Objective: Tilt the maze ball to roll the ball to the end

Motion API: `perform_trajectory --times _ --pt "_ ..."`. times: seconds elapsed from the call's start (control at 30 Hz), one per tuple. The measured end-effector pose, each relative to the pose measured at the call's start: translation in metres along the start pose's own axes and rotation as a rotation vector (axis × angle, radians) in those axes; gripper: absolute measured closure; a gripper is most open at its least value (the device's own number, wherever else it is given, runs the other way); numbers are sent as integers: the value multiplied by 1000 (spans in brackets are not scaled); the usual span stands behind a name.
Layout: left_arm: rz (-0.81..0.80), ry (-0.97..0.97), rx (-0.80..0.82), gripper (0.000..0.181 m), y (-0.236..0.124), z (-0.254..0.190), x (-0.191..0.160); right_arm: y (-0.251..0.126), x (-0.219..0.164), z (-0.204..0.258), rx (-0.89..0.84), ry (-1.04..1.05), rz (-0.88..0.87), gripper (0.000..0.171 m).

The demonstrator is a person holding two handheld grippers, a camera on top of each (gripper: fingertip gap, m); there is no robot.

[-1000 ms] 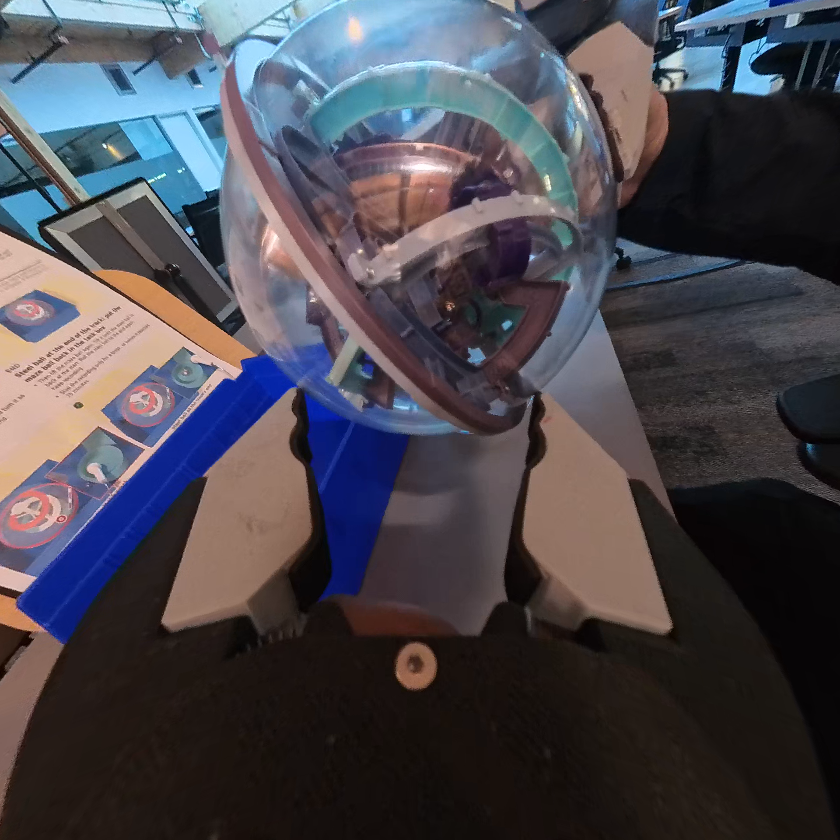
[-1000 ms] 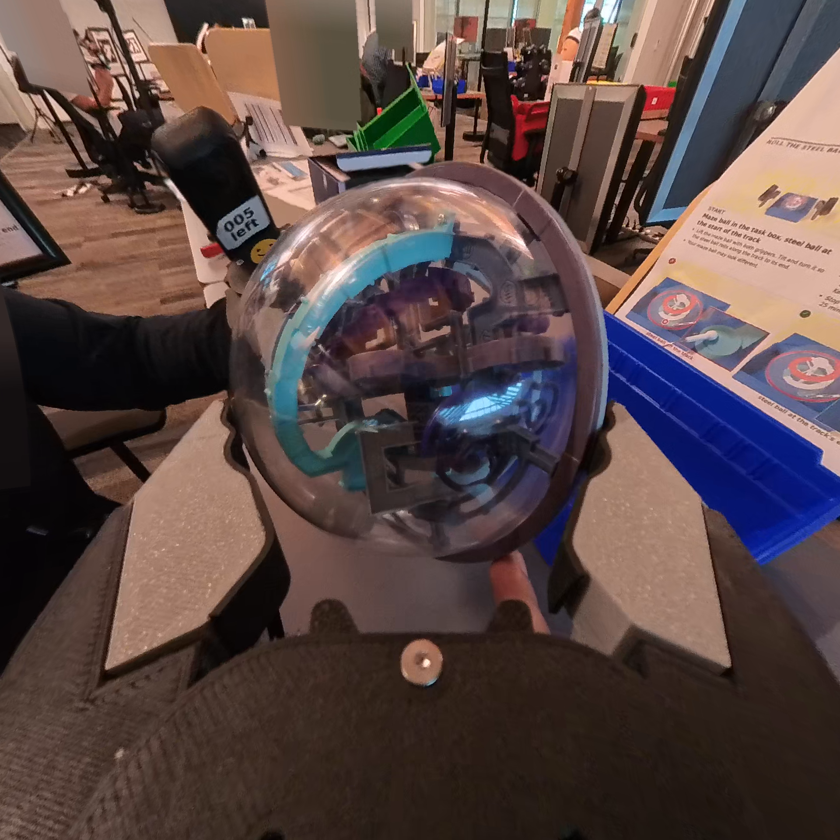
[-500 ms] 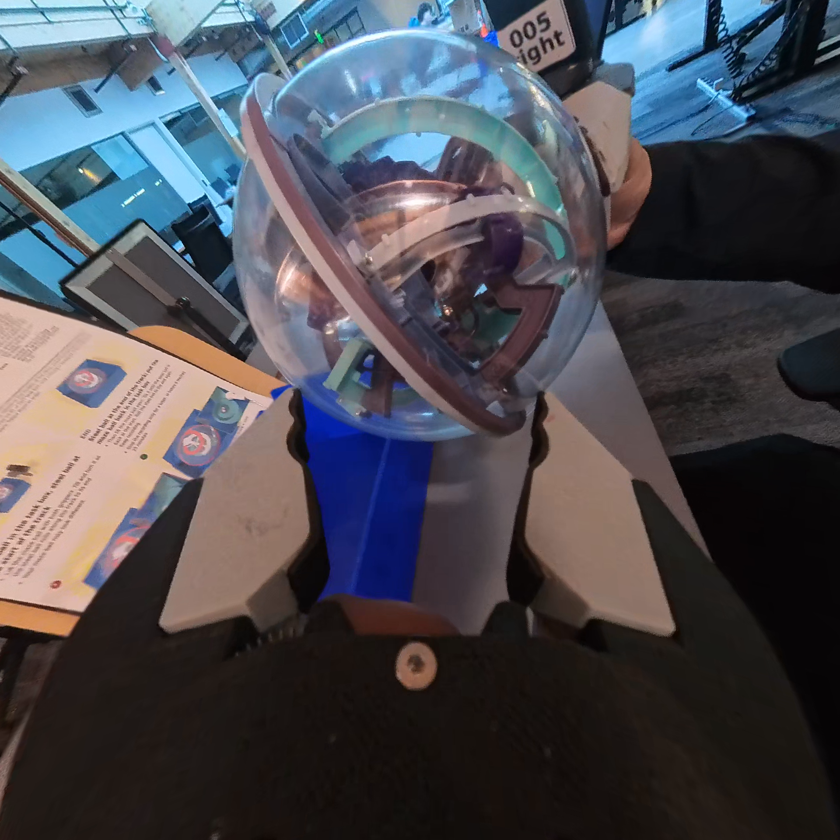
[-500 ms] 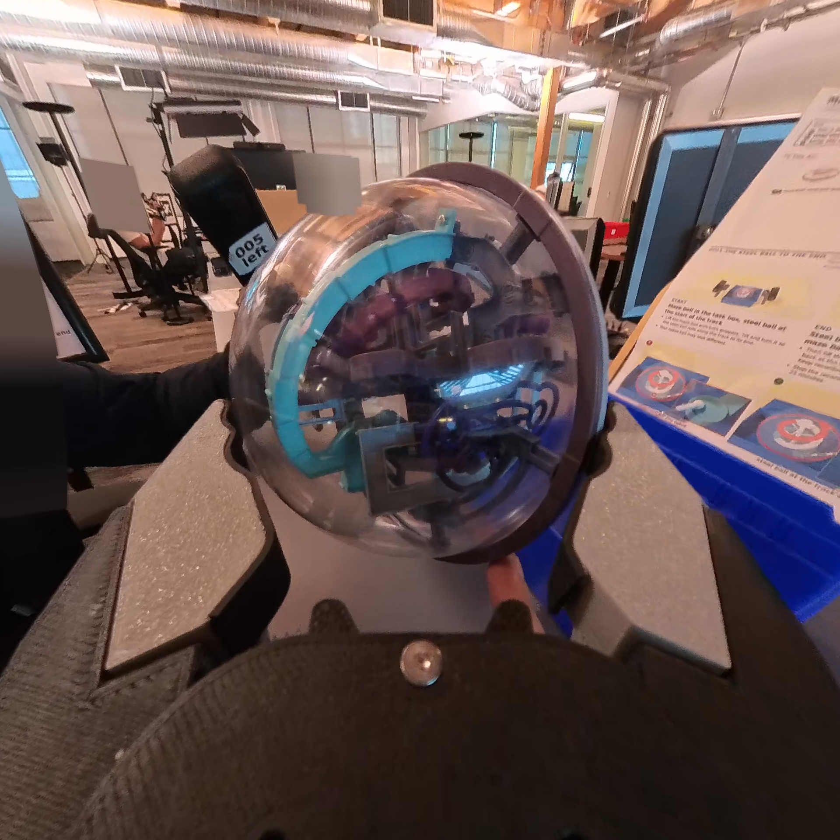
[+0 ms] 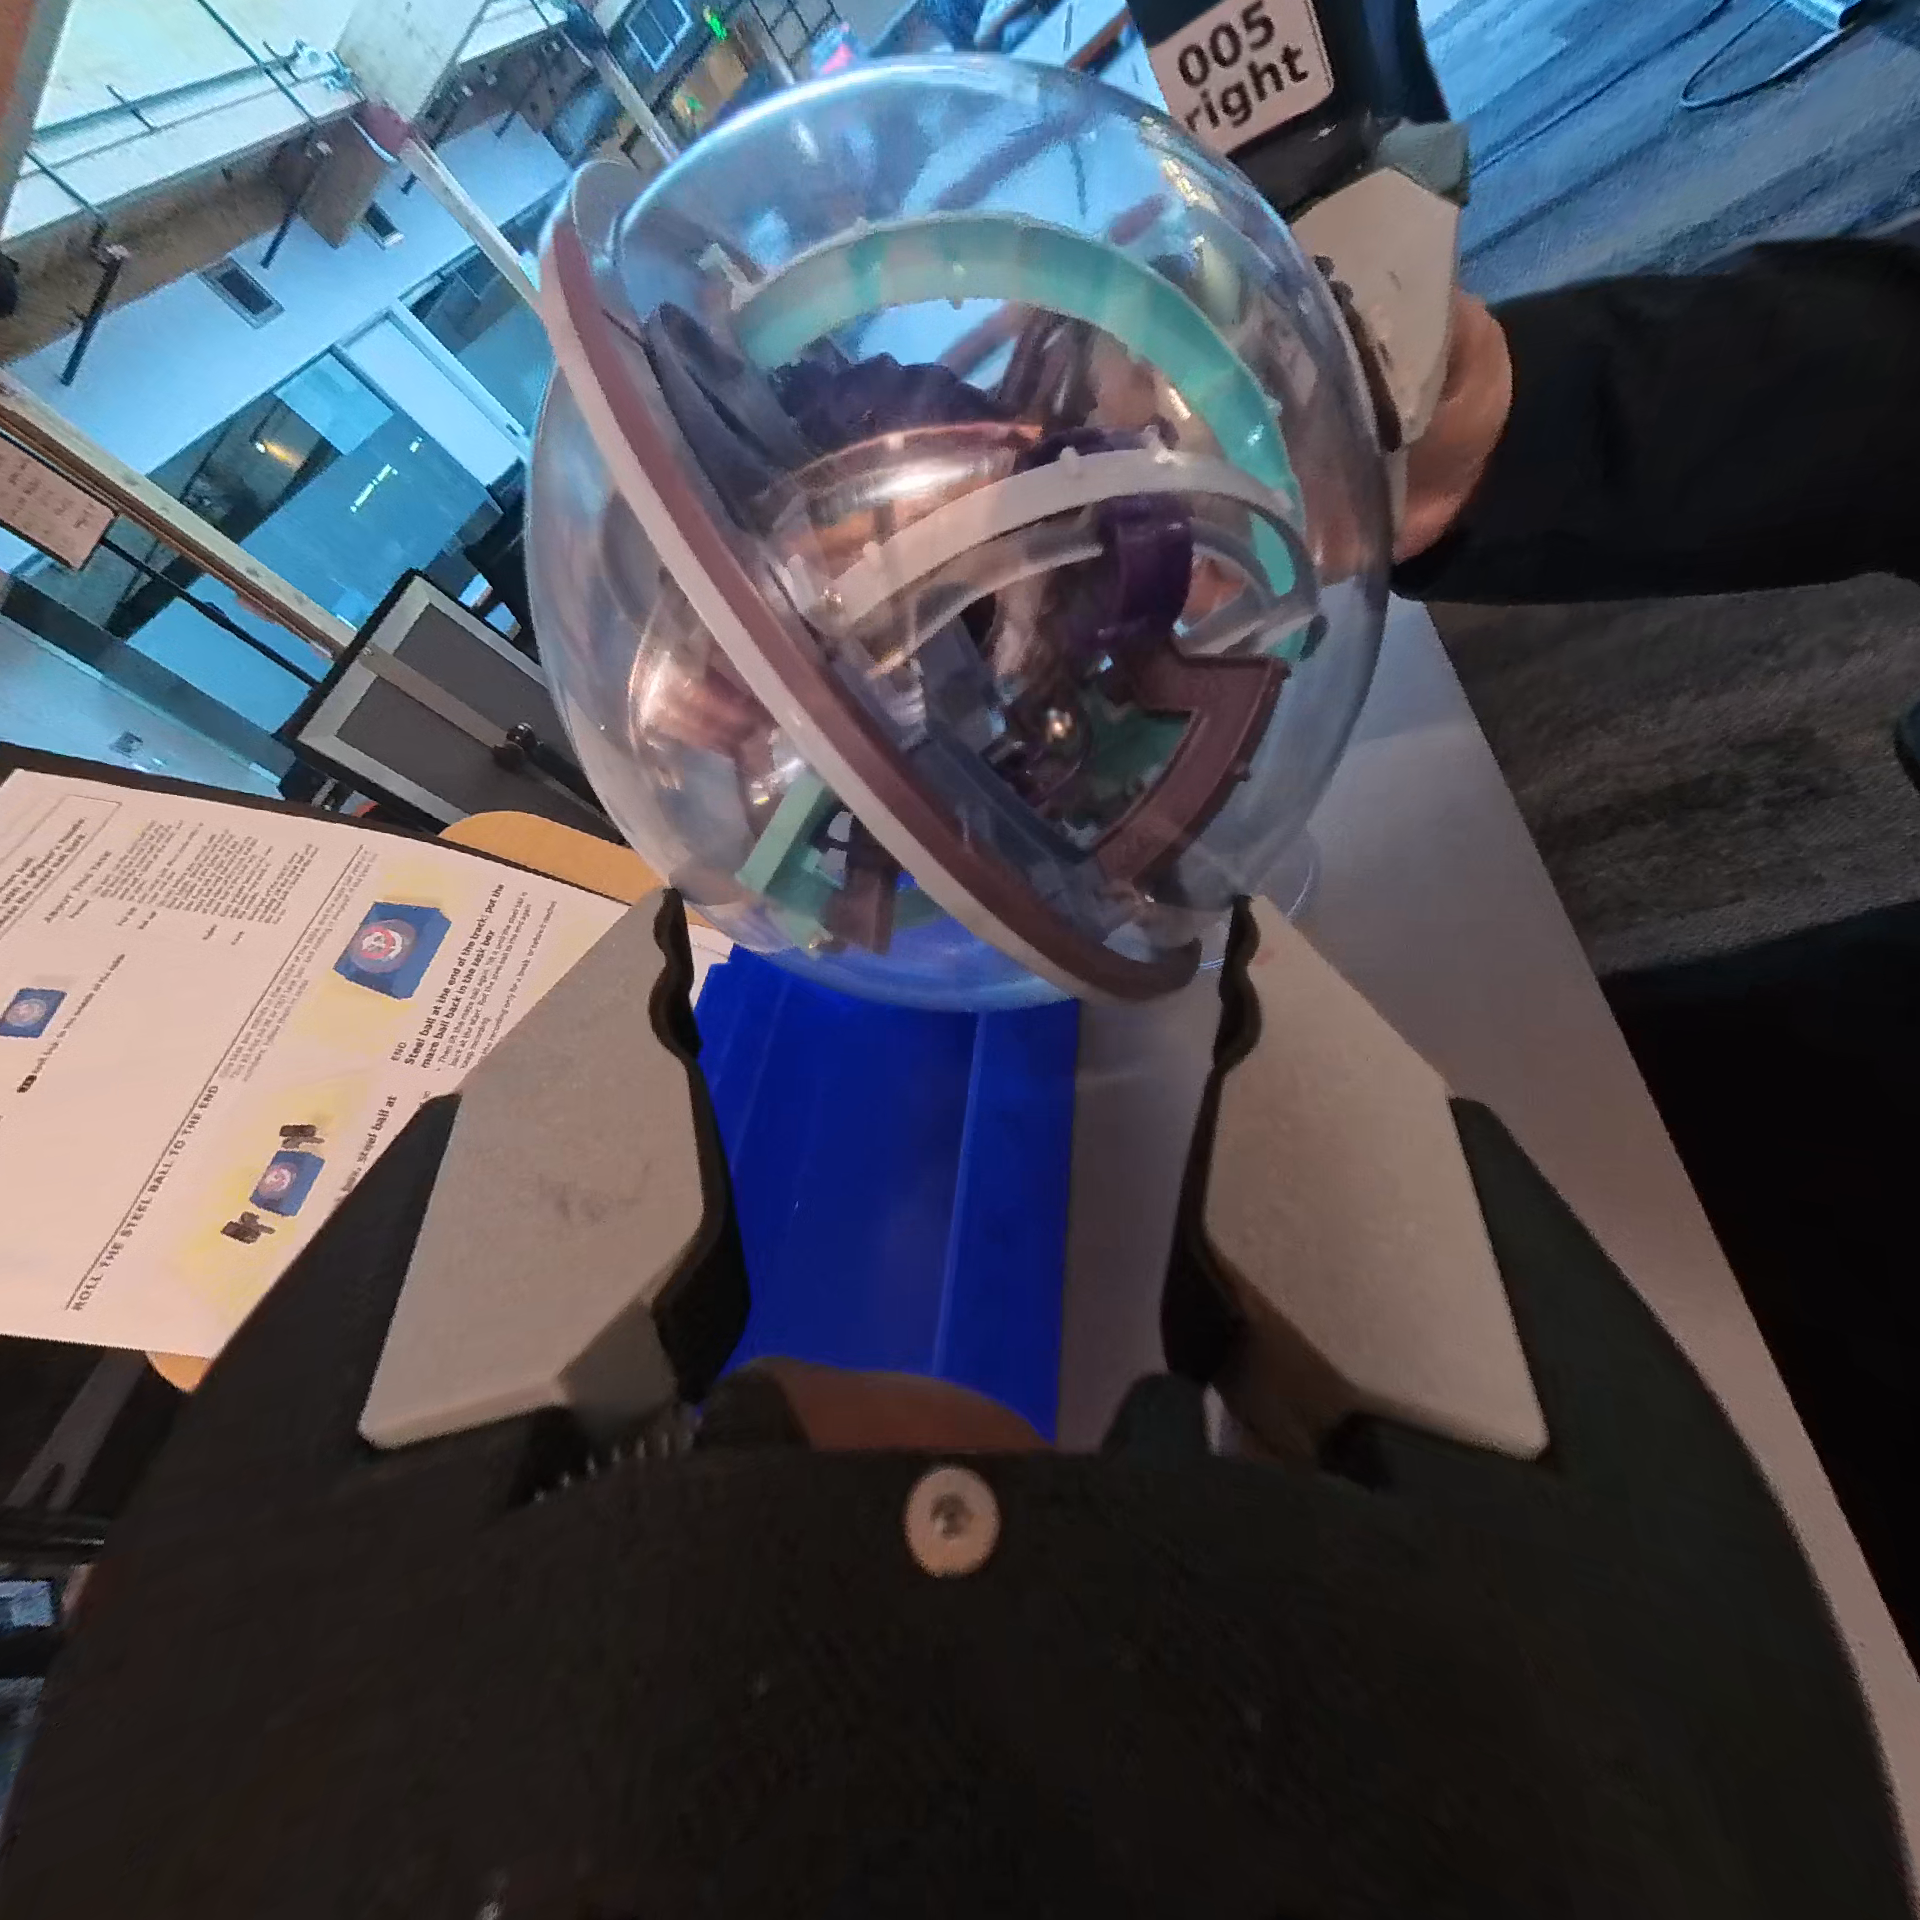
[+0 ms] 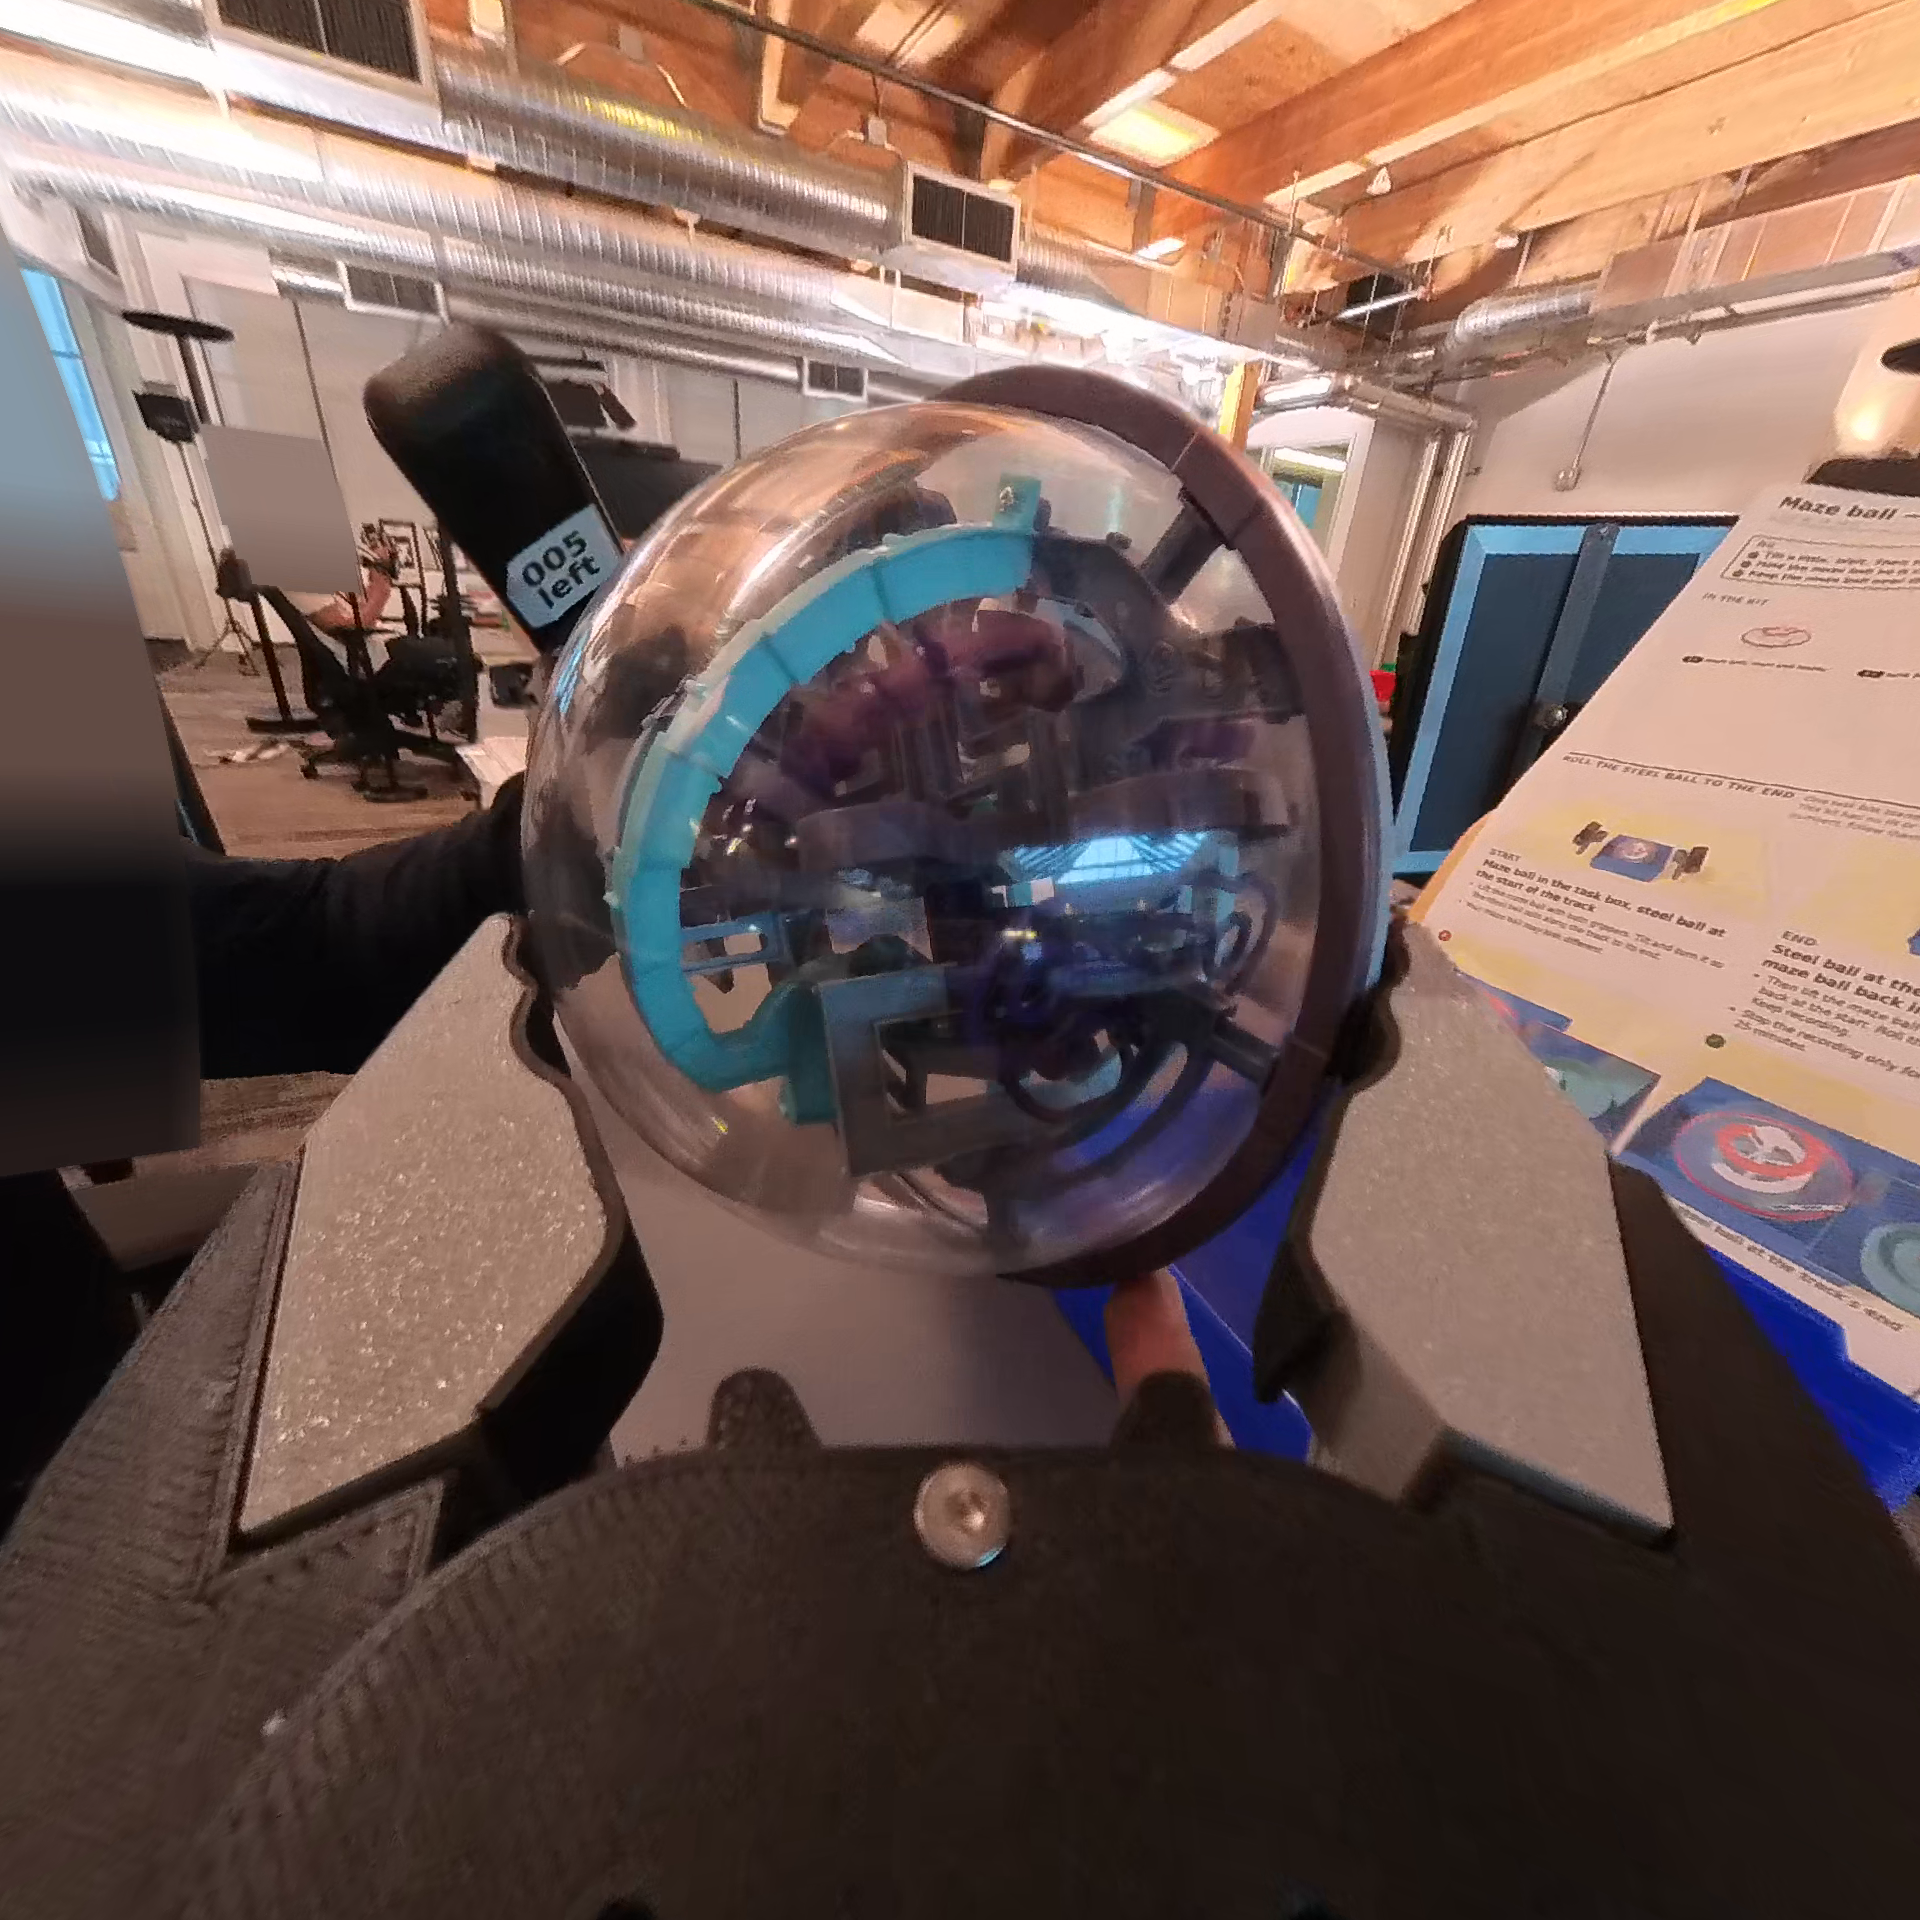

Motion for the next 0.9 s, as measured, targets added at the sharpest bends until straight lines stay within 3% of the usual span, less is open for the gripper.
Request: perform_trajectory --times 0.47,0.9 --pt "8 -71 -9 78 6 -2 -8 1 -3 -2 -33 35 51 23" --pt "18 -352 -90 78 18 -29 -43 3 -30 1 -65 199 301 23"
Point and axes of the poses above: each gripper's, where its closed fingertips meet, y out along the fingers, x out of its top, z = x × y across the jaws, the point moved 4 cm from there along -y, back along the fingers, and after that the axes turned 4 degrees about -x, right-handed, at the moved point
